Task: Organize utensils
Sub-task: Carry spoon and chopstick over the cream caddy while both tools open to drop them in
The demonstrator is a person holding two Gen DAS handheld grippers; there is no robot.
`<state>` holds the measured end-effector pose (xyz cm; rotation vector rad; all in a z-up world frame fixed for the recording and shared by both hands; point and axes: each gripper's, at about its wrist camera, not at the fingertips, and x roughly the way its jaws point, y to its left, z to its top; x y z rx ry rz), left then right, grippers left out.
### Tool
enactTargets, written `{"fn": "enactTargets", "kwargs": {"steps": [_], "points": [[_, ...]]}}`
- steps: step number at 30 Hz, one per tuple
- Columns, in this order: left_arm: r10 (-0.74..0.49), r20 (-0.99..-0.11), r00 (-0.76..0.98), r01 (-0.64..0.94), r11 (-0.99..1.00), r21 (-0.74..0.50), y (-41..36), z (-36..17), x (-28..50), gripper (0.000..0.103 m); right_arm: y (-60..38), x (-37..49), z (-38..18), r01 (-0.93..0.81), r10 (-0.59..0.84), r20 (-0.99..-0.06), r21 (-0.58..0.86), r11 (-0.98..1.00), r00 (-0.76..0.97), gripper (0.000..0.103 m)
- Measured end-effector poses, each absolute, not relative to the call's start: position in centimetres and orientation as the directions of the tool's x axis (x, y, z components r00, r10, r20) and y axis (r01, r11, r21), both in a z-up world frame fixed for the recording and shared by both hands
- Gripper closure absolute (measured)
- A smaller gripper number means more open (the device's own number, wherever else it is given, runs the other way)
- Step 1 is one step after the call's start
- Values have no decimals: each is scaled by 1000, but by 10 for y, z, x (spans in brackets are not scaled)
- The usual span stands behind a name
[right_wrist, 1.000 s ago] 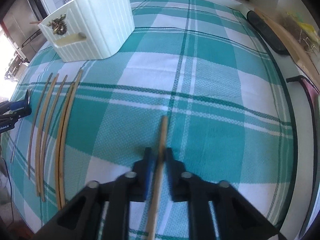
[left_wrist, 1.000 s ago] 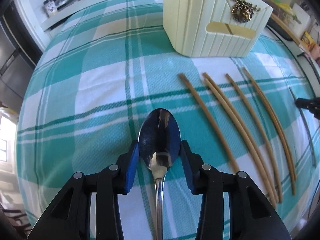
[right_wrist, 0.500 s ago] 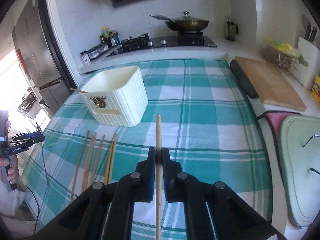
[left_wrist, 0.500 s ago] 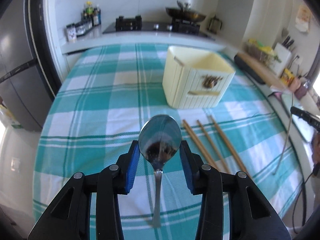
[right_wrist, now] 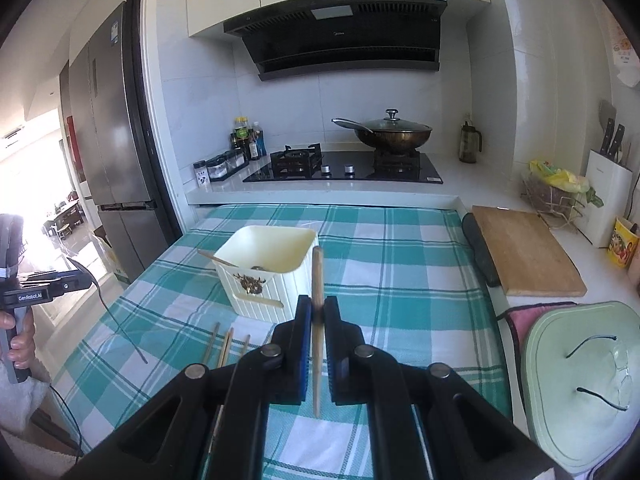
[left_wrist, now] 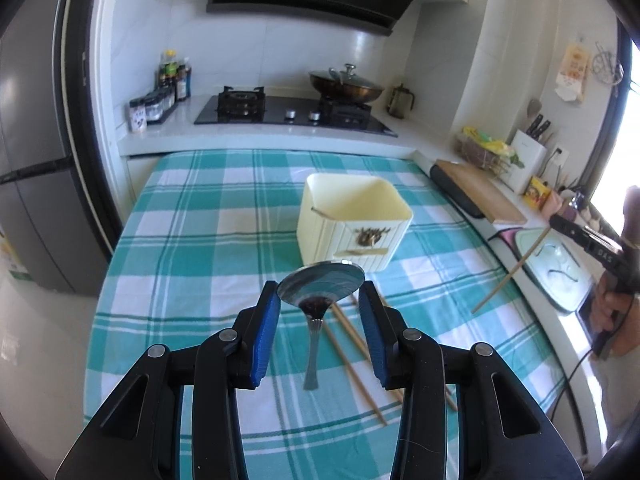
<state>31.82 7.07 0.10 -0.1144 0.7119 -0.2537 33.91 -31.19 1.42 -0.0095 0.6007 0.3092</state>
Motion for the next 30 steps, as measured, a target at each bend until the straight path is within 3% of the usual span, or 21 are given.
{"fn": "enactTargets", "kwargs": {"steps": [4, 9, 15, 19, 24, 30], "points": [[-300, -605, 738, 212, 954, -213, 70, 28, 326, 63, -307, 359, 30, -306, 301, -555, 88, 948, 775, 96], [-307, -509, 804, 224, 950, -218, 60, 75, 352, 62, -294, 393, 57, -338, 325, -529, 74, 938, 784, 96], [-248, -413, 876, 161, 959, -235, 41, 102, 415, 63, -274, 426, 94, -352, 359, -362, 89, 932, 860, 96], [-245, -427, 871, 129, 951, -281, 28, 85, 468, 63, -258, 449, 94, -369, 385, -268, 107, 923, 883, 96], [-250, -534, 808, 99, 950, -296, 12, 39, 521, 63, -233, 491, 56, -398, 411, -339, 109, 911, 846, 96], [-293, -700, 651, 93, 946, -310, 0, -23, 558, 63, -203, 555, -13, -404, 398, -646, 149, 903, 651, 96]]}}
